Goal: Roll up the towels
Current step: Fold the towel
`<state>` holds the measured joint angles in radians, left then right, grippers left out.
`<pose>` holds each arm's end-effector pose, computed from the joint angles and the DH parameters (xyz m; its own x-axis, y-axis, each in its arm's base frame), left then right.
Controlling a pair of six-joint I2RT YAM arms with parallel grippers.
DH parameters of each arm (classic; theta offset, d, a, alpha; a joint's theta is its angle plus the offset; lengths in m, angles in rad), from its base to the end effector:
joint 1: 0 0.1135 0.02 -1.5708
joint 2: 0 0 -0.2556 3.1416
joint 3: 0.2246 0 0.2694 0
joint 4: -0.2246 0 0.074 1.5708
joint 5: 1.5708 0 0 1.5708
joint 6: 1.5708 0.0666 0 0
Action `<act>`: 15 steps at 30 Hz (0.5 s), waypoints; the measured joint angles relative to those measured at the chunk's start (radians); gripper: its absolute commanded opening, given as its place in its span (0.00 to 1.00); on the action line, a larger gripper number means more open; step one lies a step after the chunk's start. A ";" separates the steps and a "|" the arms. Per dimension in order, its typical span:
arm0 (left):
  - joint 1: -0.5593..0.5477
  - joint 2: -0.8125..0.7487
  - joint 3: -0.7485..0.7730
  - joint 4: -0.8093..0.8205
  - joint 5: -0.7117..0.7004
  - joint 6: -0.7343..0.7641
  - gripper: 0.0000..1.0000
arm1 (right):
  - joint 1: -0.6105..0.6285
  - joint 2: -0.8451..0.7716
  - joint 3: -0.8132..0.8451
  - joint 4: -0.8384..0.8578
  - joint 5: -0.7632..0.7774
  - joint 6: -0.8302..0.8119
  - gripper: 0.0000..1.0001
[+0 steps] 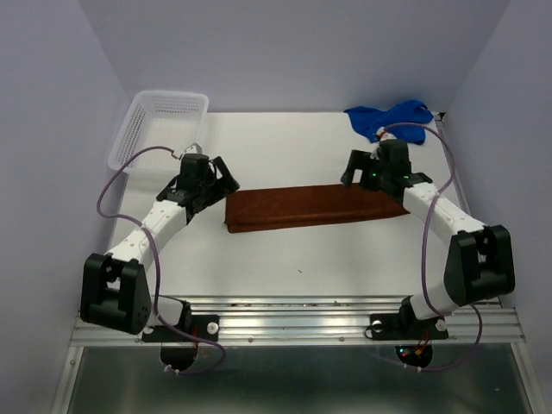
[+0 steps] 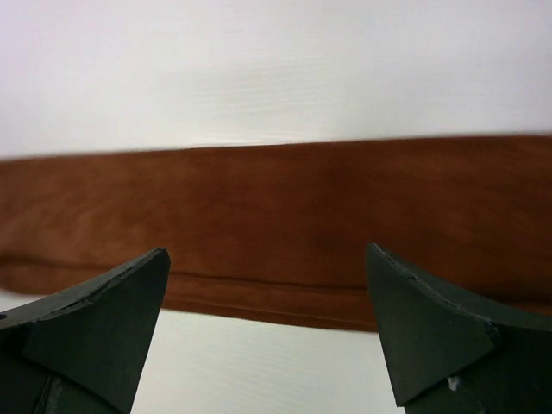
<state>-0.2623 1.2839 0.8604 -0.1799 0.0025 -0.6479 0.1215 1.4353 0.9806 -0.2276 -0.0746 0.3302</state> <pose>0.3163 -0.0851 0.2256 -0.5947 -0.4652 -0.6557 -0.1224 0.8585 -0.4981 0.3535 0.0482 0.2168 -0.6499 0.2464 -0.7190 0.0343 0.9545 0.2961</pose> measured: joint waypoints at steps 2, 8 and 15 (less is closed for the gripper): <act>-0.001 0.075 0.065 0.024 0.021 0.007 0.99 | 0.100 0.069 0.064 0.009 -0.037 -0.021 1.00; -0.014 0.385 0.283 0.076 0.090 0.030 0.99 | 0.335 0.246 0.147 0.011 -0.166 -0.124 1.00; -0.040 0.559 0.312 0.057 0.140 0.045 0.99 | 0.441 0.359 0.170 -0.002 -0.226 -0.198 1.00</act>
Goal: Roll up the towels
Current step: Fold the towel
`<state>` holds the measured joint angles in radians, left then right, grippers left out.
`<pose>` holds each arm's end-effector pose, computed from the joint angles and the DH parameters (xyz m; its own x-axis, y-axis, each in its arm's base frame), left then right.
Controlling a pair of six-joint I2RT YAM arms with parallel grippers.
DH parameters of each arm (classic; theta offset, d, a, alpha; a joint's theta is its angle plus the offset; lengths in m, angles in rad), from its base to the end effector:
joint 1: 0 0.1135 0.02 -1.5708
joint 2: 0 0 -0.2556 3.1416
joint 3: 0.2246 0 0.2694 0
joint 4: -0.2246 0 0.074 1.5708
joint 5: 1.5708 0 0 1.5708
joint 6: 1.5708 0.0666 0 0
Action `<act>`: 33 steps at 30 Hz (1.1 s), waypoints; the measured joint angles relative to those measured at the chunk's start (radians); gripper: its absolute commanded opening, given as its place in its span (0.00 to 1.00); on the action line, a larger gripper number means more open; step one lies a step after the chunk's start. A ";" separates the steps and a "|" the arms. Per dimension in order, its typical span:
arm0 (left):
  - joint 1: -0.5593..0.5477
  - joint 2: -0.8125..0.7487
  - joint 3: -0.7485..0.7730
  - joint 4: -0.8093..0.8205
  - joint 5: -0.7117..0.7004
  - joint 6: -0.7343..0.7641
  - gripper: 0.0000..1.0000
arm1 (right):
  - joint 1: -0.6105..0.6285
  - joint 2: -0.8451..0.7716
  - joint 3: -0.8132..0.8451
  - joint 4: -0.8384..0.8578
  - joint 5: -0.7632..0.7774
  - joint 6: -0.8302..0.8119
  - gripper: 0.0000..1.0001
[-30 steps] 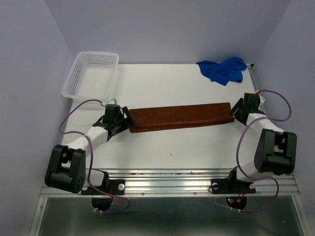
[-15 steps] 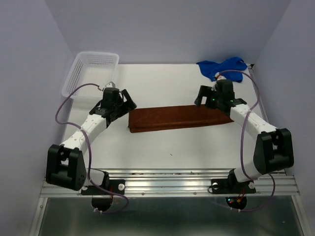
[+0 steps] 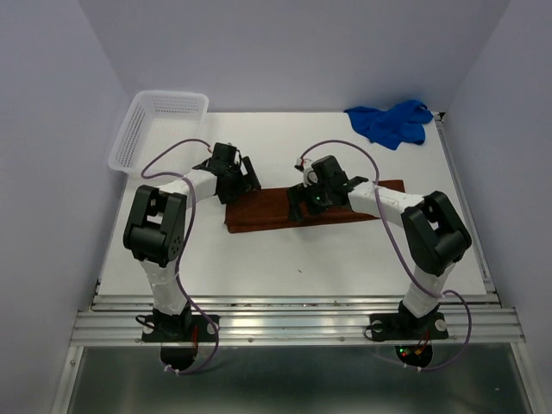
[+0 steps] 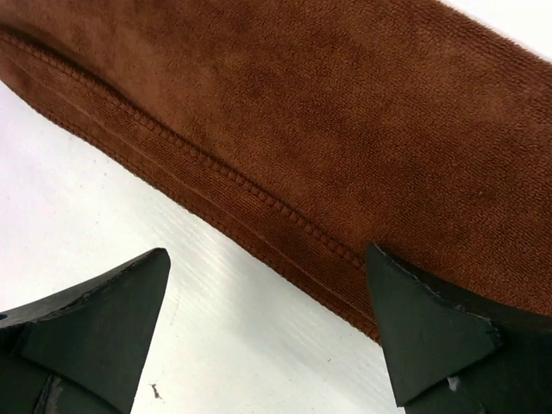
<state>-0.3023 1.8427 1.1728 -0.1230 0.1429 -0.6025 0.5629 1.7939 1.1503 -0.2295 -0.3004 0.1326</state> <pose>0.4076 -0.1371 0.1440 -0.7814 -0.3439 -0.5207 -0.0640 0.8742 -0.4813 0.3371 0.2360 0.1477 -0.7311 -0.3119 -0.6068 -0.5789 0.7543 0.3097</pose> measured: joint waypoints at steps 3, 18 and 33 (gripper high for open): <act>-0.005 0.008 0.000 -0.001 0.002 0.004 0.99 | 0.013 0.007 0.000 -0.006 -0.004 -0.017 1.00; -0.006 0.008 0.000 -0.003 -0.015 0.004 0.99 | 0.048 -0.014 -0.072 0.008 -0.022 -0.014 1.00; -0.006 0.008 0.000 -0.010 -0.045 0.008 0.99 | 0.082 -0.256 -0.183 -0.101 0.083 0.076 1.00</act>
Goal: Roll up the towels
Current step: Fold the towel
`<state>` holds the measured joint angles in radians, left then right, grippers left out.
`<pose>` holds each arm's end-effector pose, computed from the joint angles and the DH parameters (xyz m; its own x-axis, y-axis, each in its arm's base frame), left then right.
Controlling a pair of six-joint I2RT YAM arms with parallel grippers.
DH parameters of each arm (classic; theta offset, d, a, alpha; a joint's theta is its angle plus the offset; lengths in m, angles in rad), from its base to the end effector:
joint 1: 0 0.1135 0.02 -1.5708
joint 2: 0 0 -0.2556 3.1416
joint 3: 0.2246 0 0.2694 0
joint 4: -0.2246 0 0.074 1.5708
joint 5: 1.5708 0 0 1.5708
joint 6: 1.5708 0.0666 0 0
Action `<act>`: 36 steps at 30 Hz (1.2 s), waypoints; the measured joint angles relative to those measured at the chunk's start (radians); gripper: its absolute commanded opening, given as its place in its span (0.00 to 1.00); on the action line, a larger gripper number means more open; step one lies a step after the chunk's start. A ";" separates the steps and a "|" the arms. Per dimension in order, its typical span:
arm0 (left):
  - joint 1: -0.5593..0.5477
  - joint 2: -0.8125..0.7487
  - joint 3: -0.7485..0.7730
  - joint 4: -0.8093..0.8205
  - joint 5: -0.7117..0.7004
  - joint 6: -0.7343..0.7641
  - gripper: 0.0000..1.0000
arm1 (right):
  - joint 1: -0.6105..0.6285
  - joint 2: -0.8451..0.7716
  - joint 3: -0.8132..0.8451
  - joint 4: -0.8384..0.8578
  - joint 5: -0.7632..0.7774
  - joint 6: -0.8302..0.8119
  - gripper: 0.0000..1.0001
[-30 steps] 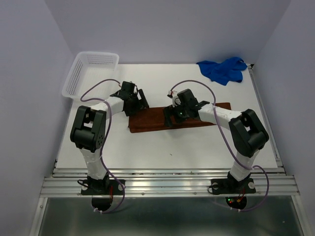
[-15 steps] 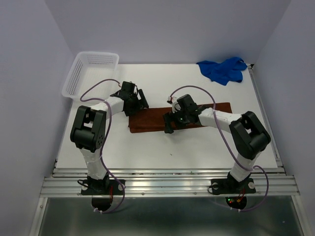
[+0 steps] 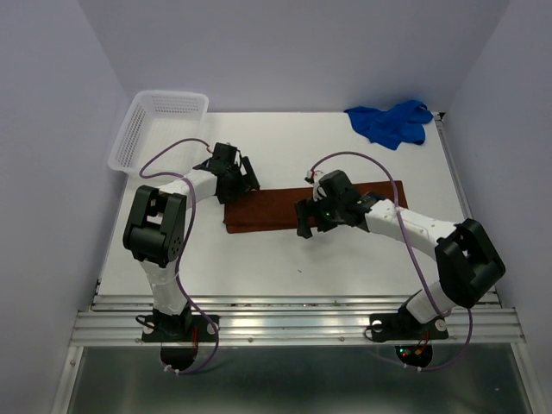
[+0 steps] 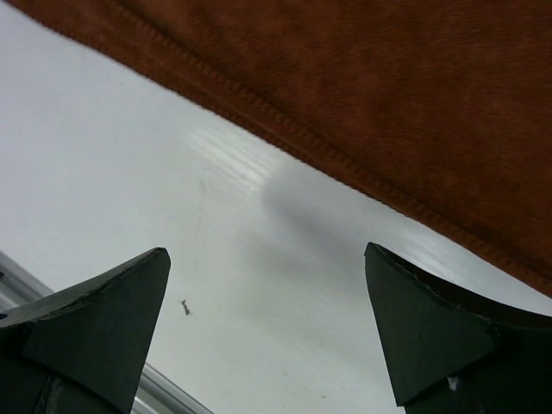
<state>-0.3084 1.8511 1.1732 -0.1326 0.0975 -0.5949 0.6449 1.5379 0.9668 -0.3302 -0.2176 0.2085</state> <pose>0.4073 -0.1366 0.1395 -0.7770 -0.3379 -0.5312 -0.0838 0.8918 -0.4446 0.2721 0.2226 0.1685 -0.7567 -0.3163 -0.5721 -0.5493 0.7822 0.2941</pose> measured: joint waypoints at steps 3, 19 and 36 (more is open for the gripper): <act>0.000 0.000 0.000 0.000 -0.004 0.000 0.99 | 0.000 -0.013 0.005 -0.002 0.099 0.034 1.00; 0.000 -0.003 -0.002 0.000 -0.026 0.004 0.99 | 0.005 0.197 0.169 0.113 -0.022 -0.023 1.00; 0.000 -0.011 -0.017 0.012 -0.028 0.003 0.99 | 0.182 0.375 0.245 0.225 -0.033 -0.204 1.00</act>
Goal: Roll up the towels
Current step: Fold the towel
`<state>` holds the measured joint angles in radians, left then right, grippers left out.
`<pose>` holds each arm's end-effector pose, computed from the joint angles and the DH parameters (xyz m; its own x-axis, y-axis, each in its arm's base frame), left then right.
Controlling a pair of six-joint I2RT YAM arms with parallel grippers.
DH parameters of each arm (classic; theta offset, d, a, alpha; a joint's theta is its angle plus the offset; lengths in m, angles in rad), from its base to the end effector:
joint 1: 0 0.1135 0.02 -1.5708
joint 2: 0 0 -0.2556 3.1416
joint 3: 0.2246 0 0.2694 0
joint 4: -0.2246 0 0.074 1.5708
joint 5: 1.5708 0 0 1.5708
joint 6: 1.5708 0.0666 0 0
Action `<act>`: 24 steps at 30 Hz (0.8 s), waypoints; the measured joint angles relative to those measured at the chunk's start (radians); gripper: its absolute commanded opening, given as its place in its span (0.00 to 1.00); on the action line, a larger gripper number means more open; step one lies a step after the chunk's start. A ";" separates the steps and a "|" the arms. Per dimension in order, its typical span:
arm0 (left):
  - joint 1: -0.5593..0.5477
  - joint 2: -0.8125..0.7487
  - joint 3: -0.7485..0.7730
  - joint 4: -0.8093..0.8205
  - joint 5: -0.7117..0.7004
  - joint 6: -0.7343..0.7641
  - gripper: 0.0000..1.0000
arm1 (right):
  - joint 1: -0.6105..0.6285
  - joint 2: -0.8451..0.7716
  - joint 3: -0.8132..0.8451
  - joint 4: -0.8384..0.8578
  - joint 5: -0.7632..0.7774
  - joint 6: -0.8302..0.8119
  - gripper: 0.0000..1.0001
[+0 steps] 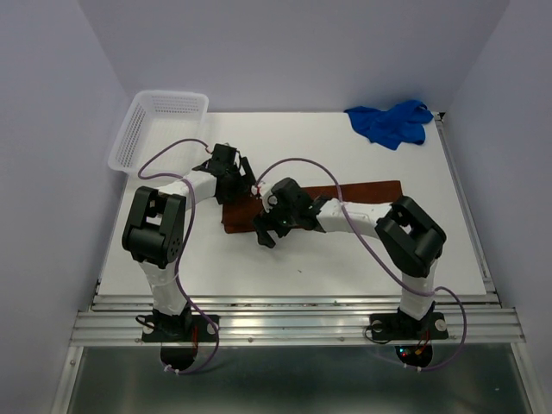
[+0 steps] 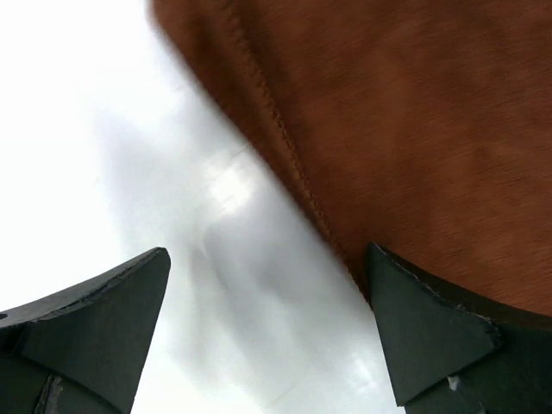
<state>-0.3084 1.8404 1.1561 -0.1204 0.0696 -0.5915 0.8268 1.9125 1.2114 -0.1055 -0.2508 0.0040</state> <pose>0.4053 -0.1340 0.1391 -0.7644 -0.3403 -0.5476 -0.0934 0.8988 -0.4282 0.2864 0.3356 0.1308 -0.4922 -0.5290 -0.6912 -0.8271 0.5318 0.1819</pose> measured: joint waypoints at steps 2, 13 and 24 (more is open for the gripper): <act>0.000 0.000 0.000 0.000 0.000 0.000 0.99 | 0.035 -0.026 -0.029 -0.002 0.008 -0.012 1.00; 0.000 -0.007 -0.002 -0.011 -0.011 0.000 0.99 | 0.068 -0.170 -0.107 -0.058 0.132 0.037 1.00; 0.000 -0.162 -0.011 -0.080 -0.097 -0.004 0.99 | -0.405 -0.280 -0.062 -0.177 0.413 0.229 1.00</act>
<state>-0.3080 1.6783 1.1446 -0.2008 -0.0269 -0.5957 0.4217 1.6325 1.1496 -0.2829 0.1623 0.2333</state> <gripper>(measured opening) 0.986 0.998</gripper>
